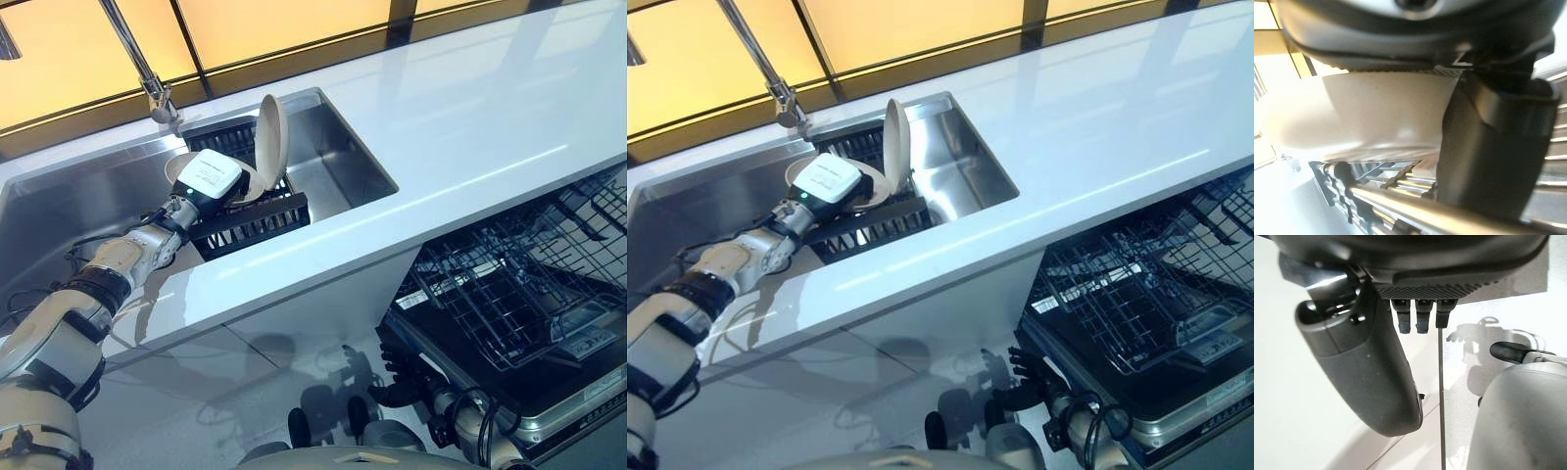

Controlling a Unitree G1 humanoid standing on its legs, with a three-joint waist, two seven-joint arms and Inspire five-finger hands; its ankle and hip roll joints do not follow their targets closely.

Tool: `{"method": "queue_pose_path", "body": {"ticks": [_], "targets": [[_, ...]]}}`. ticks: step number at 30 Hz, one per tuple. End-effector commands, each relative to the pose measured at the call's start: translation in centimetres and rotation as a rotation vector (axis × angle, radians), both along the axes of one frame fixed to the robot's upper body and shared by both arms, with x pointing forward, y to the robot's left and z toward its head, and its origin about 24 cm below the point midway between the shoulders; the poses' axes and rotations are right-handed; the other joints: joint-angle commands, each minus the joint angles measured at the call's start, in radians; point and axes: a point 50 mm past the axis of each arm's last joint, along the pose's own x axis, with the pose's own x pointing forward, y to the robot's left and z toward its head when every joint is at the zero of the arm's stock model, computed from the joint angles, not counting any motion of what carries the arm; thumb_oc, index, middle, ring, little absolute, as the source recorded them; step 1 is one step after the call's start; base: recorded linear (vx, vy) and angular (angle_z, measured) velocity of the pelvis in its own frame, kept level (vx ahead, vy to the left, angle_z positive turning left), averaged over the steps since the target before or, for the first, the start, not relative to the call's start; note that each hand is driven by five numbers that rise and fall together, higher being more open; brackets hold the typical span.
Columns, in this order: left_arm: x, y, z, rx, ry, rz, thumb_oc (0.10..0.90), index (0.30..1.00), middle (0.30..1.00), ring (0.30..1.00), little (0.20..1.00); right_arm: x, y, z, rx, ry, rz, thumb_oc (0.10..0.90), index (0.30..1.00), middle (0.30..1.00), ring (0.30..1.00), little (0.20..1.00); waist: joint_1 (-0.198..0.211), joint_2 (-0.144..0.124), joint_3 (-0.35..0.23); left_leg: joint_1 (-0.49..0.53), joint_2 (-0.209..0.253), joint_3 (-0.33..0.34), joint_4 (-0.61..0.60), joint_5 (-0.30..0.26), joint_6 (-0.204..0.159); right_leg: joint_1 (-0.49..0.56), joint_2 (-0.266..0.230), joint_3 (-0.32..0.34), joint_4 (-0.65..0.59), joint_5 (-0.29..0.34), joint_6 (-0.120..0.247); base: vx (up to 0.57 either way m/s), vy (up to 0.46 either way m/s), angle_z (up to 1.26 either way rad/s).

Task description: Pick up plates and place into dishwasher.

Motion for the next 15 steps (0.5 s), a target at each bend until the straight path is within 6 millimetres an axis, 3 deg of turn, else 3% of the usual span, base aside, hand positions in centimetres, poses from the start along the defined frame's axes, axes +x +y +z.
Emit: {"method": "queue_pose_path", "body": {"ticks": [1, 9, 15], "targets": [[0.3, 4.4, 9.9, -0.126, -0.352, 0.134, 0.100, 0.300, 0.300, 0.300, 0.200, 0.4, 1.3, 0.9, 0.042, -0.077, 0.038, 0.800, 0.900, 0.900, 0.900, 0.900, -0.005, 0.017, -0.126, 0.045, -0.059, 0.015, 0.007, -0.178, 0.024, 0.042, 0.034, 0.022, 0.005, -0.109, 0.055, 0.00, 0.000, 0.00], [0.1, 3.8, 10.4, -0.159, -0.342, 0.105, 0.100, 0.300, 0.300, 0.300, 0.200, 0.5, 1.5, 1.1, 0.041, -0.086, 0.062, 0.800, 0.900, 0.900, 0.900, 0.900, 0.000, 0.018, -0.136, 0.053, -0.058, 0.011, 0.007, -0.180, 0.023, 0.051, 0.034, 0.015, 0.005, -0.113, 0.054, 0.00, -0.002, 0.01], [0.5, 4.5, 8.3, -0.155, -0.205, 0.192, 0.100, 0.300, 0.300, 0.300, 0.200, 0.8, 1.7, 1.2, 0.043, -0.095, 0.065, 0.800, 0.900, 0.900, 0.900, 0.900, 0.000, 0.017, -0.136, 0.059, -0.058, 0.011, 0.007, -0.182, 0.026, 0.057, 0.036, 0.013, 0.005, -0.115, 0.053, 0.01, -0.007, 0.05]]}}
